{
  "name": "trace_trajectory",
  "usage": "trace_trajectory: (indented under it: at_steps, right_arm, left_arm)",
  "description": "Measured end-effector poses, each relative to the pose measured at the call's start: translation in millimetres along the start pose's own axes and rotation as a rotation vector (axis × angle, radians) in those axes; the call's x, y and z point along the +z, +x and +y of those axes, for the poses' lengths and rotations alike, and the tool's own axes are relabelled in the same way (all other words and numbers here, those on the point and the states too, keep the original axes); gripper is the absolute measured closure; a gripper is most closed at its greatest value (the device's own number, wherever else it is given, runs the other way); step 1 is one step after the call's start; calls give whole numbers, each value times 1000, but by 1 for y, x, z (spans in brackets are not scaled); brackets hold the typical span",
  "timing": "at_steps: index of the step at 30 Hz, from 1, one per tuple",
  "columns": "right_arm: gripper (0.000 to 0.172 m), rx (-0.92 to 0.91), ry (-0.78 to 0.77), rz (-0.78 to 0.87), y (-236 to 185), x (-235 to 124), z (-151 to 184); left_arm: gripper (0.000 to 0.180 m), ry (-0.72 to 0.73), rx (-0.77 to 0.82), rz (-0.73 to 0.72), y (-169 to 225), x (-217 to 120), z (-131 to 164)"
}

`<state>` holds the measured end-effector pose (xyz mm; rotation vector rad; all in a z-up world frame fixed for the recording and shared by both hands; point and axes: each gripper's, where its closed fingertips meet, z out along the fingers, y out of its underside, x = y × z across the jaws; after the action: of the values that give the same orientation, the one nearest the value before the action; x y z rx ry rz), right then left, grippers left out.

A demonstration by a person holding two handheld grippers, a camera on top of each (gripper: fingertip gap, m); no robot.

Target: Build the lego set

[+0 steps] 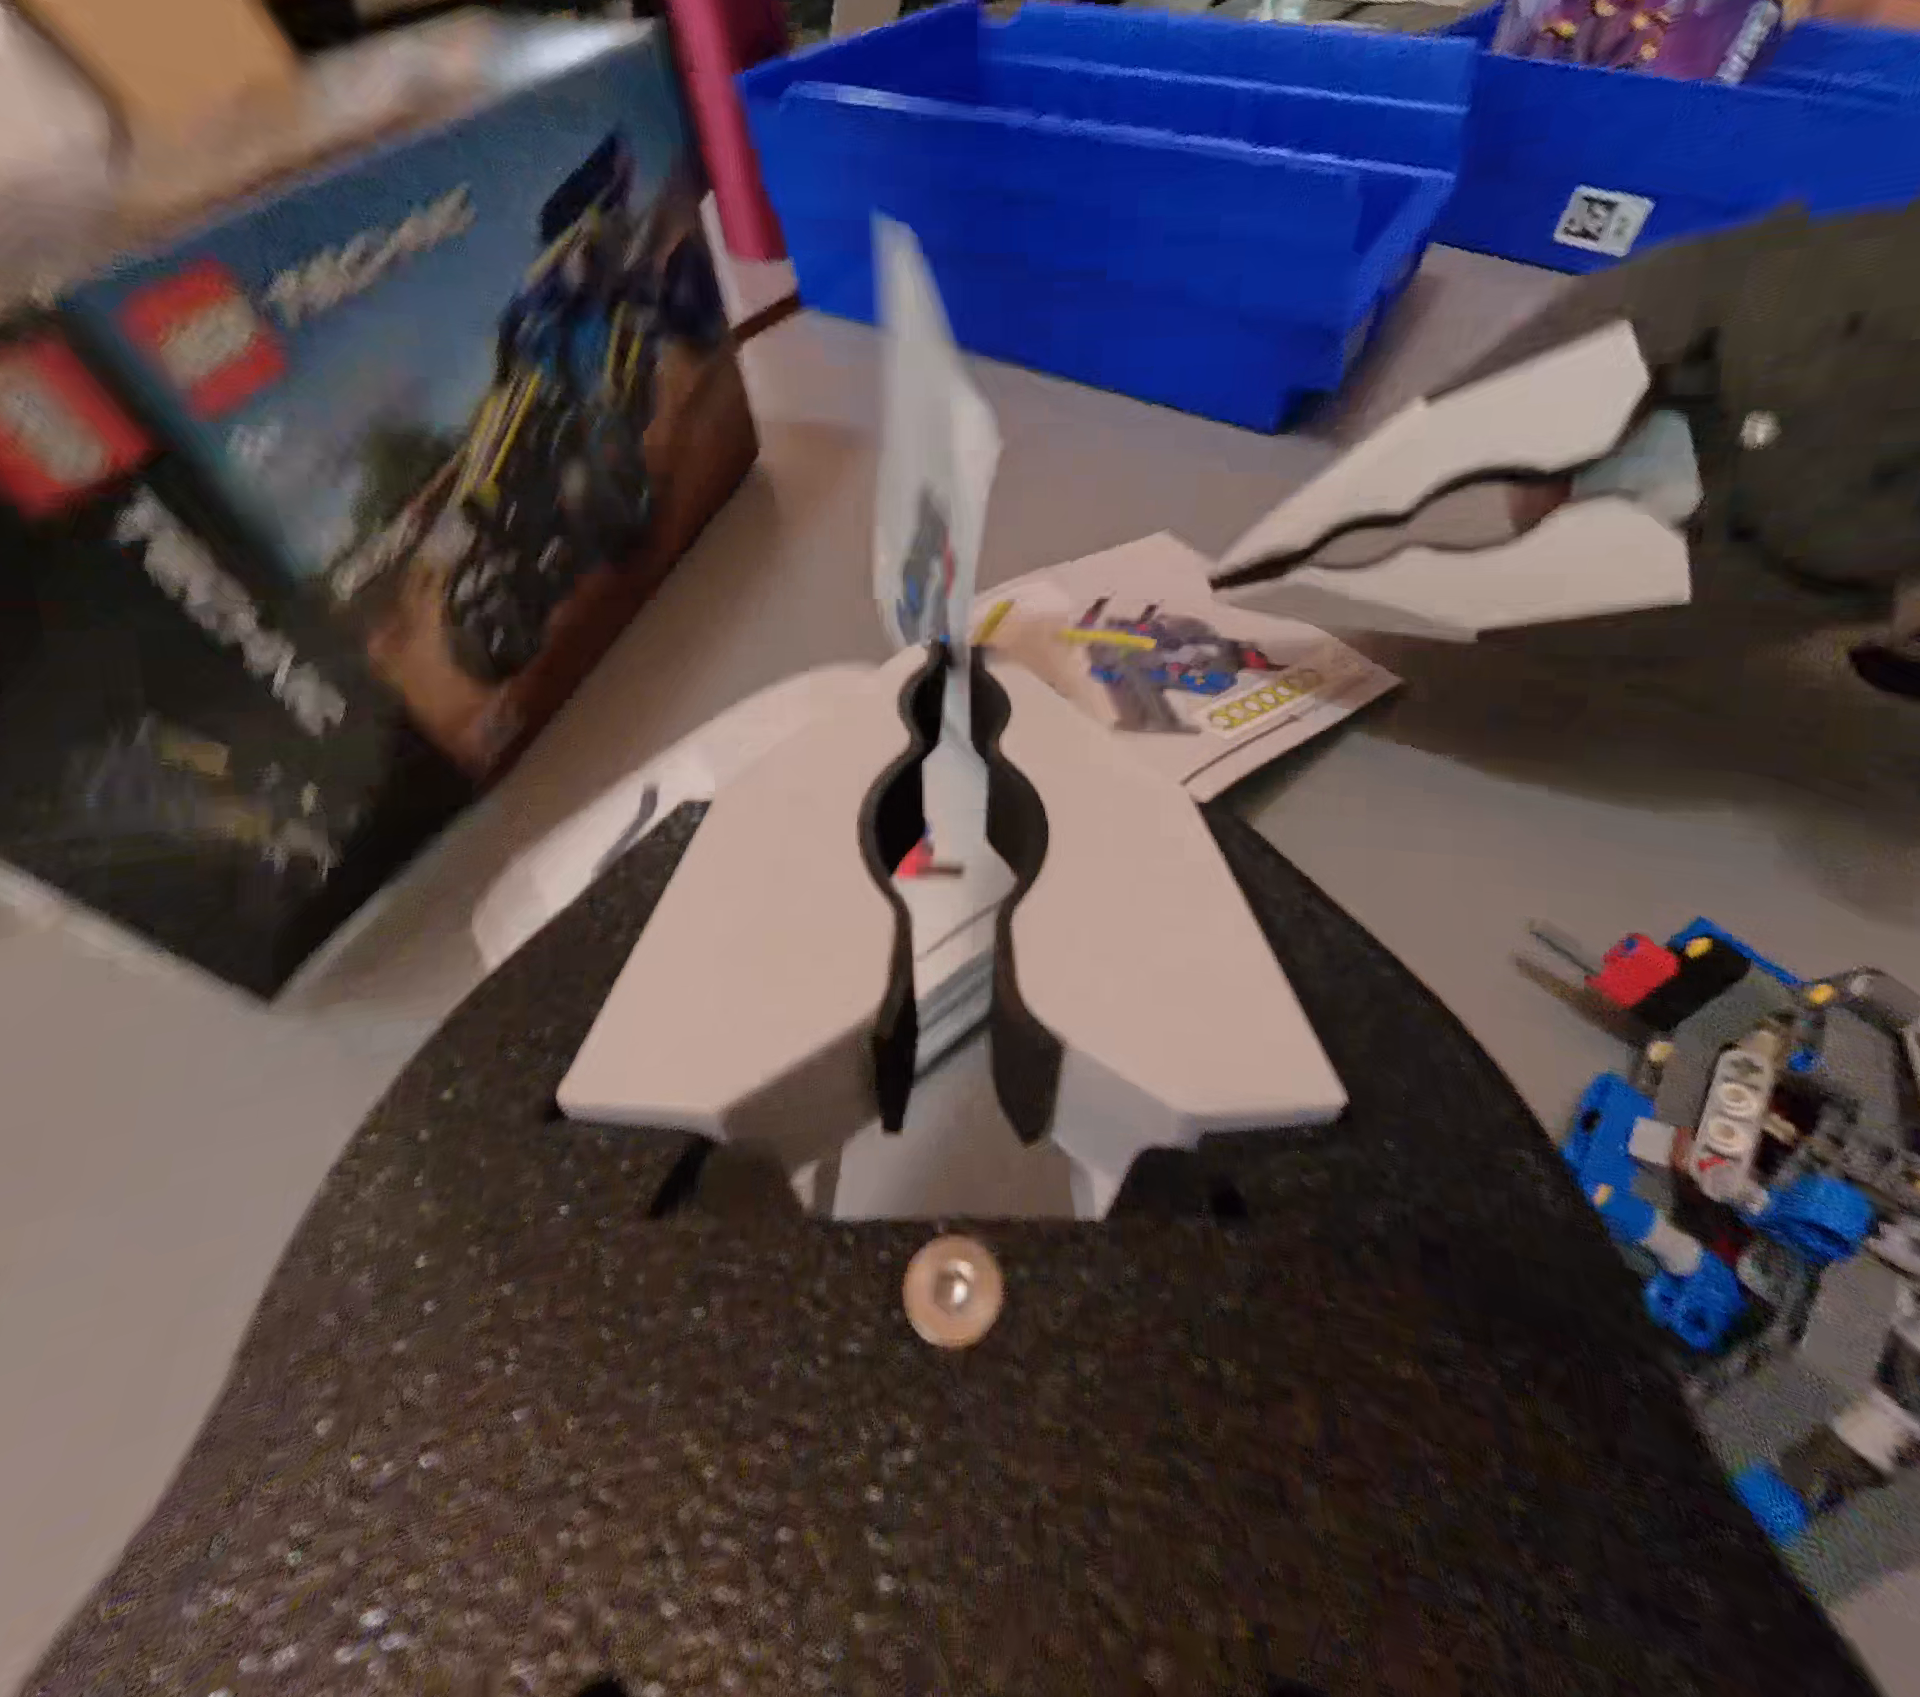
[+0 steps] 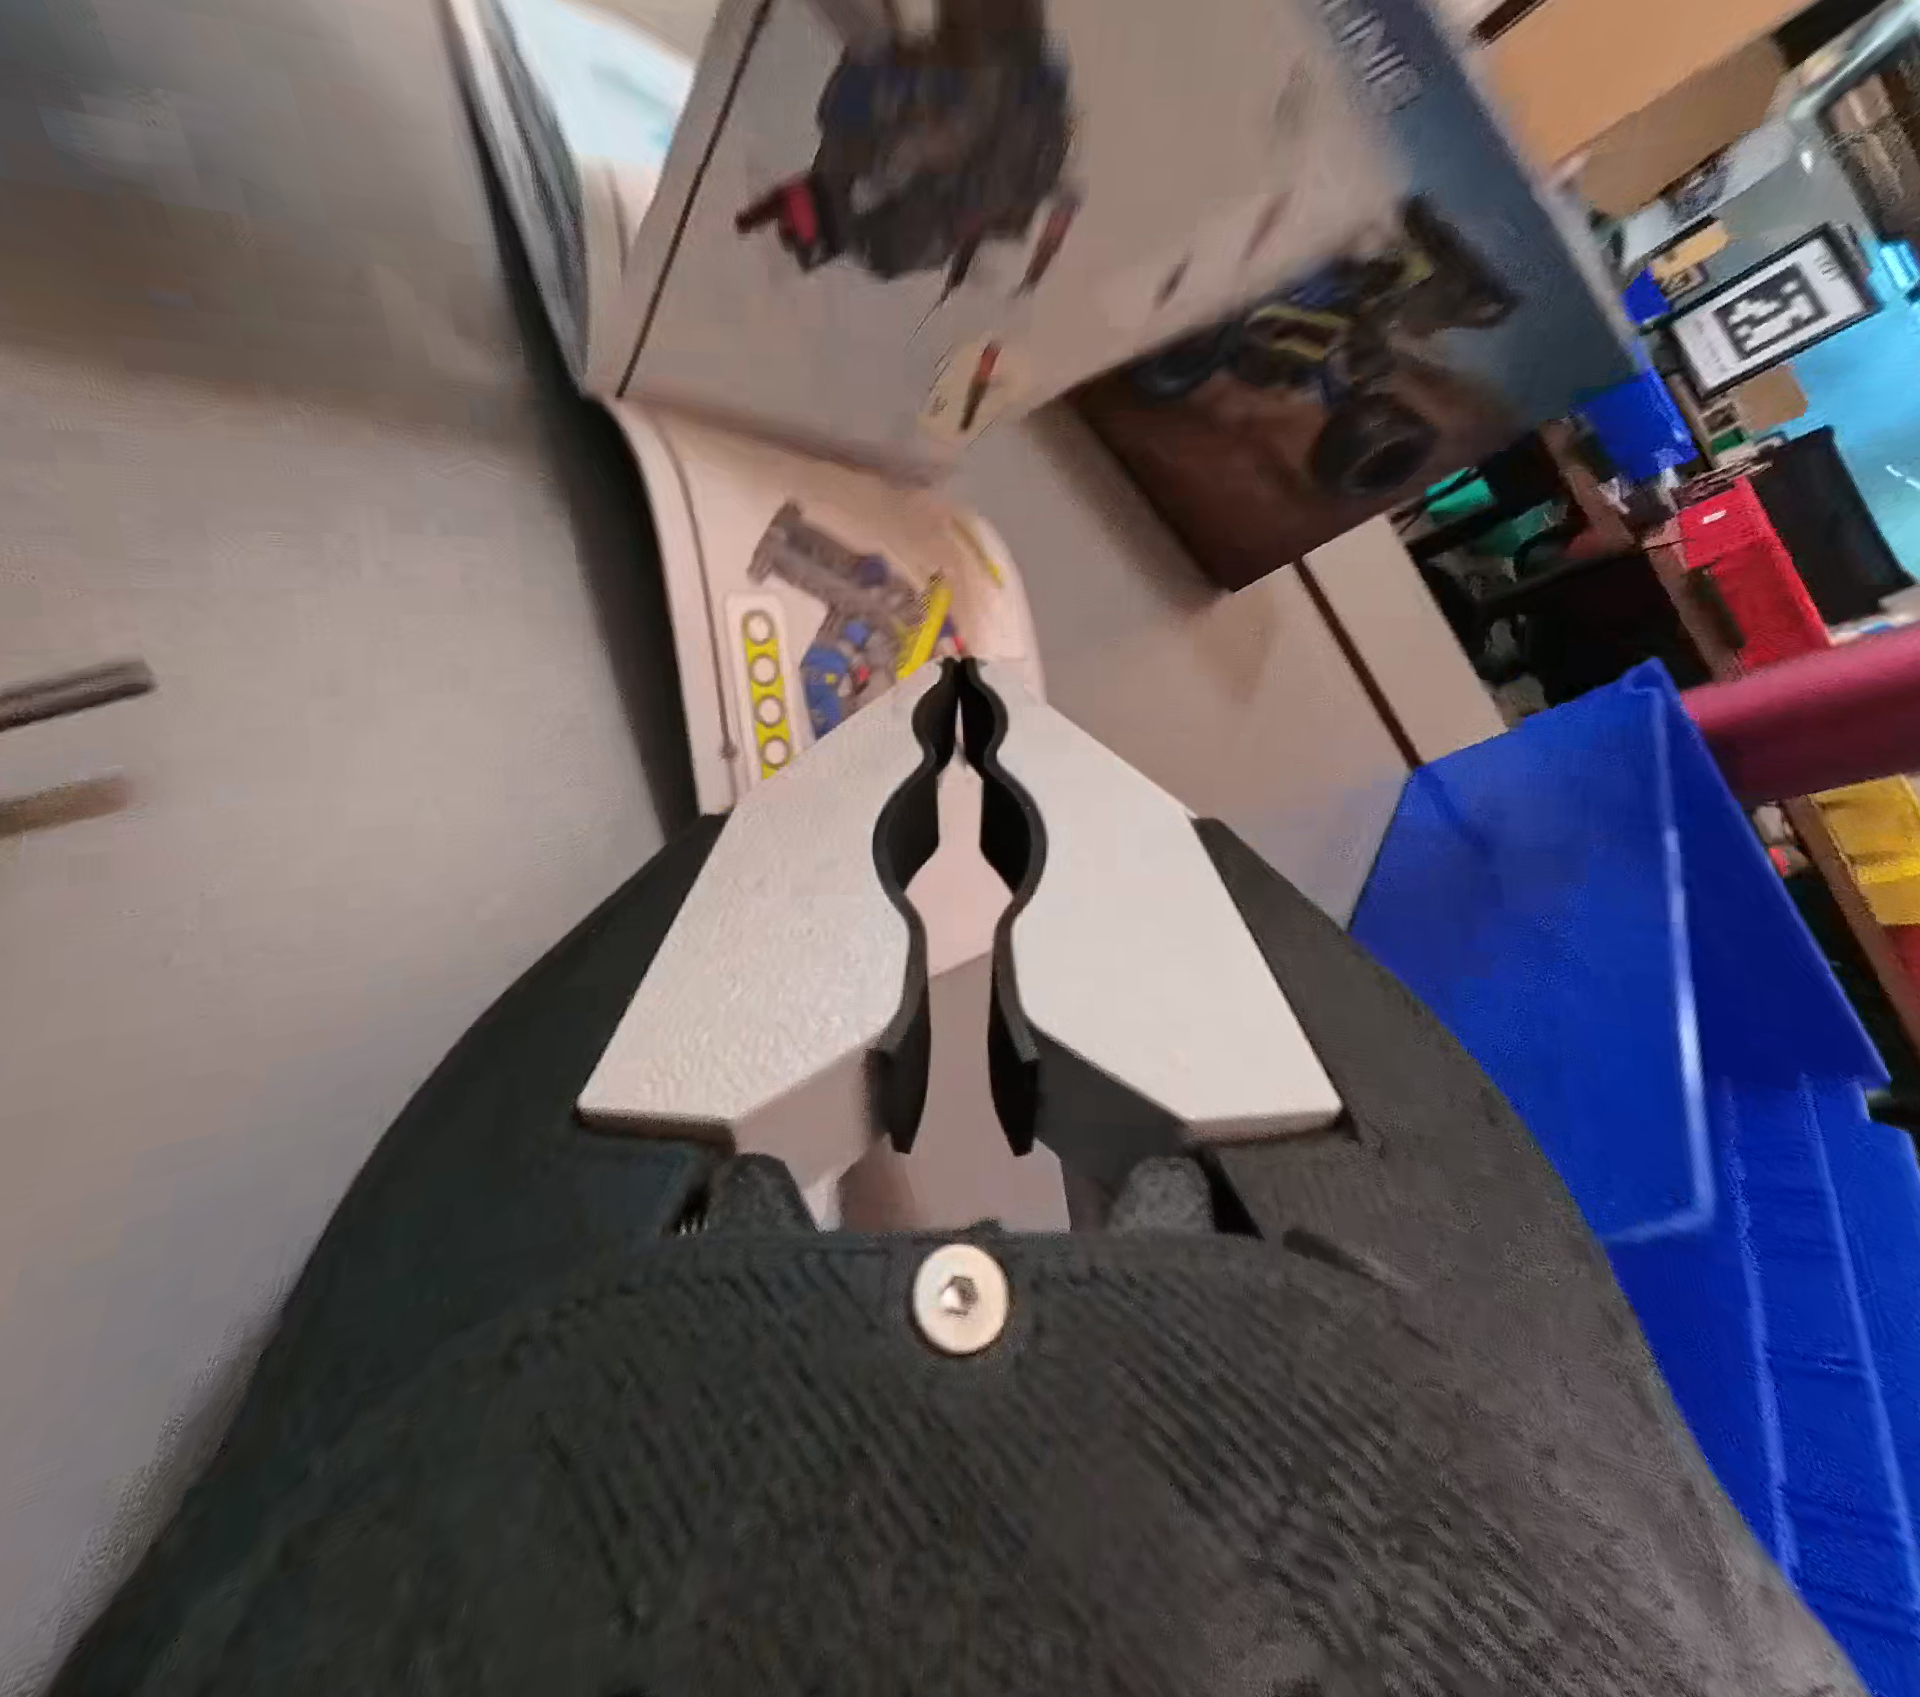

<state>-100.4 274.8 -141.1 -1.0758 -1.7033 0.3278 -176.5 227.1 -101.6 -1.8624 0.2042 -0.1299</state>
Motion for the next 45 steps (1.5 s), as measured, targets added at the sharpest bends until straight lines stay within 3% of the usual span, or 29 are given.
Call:
trace_trajectory:
  at_steps: [3, 7, 9, 12, 15, 19, 22, 25, 28, 31, 39, 43, 45]
  right_arm:
    - [172, -64, -171, -126, -29, 15, 27]
    - [172, -152, -150, -128, -31, 9, 27]
    - [172, -154, -140, -166, -33, 3, 29]
    - [172, -167, -117, -251, -40, -13, 34]
    - [172, -123, -123, -327, -41, -29, 42]
    - [172, -91, -224, -256, -18, -41, 60]
    - [172, 1, -87, -125, 1, -27, 23]
    - [172, -14, 4, -146, -16, 3, -11]
    - [172, -177, -154, -236, -35, 25, 9]
    - [172, -268, -102, -213, -39, 27, 7]
    - [172, -195, -7, -242, -47, 16, 5]
    - [172, -119, 50, -116, -18, 9, -3]
    - [172, -54, 80, -63, -2, 2, -3]
  left_arm:
    - [164, -114, -63, -102, -36, -17, 31]
    - [159, -211, -32, -223, -71, -53, 62]
    - [158, -218, 26, -285, -83, -69, 63]
    - [176, -157, 185, -136, -54, -65, 44]
    - [180, -257, 339, 102, -14, -43, 55]
    - [180, -358, 513, 124, -13, -10, 75]
    - [180, -425, 489, 92, -18, -1, 88]
    - [180, -425, 459, 72, -15, -5, 89]
    - [180, -444, 413, 63, -9, -15, 93]
    - [180, -457, 350, 66, -4, -29, 97]
    - [180, -410, 277, 37, -10, -57, 97]
    - [180, -285, 233, -114, -49, -88, 68]
    - [178, -301, 231, -187, -70, -114, 66]
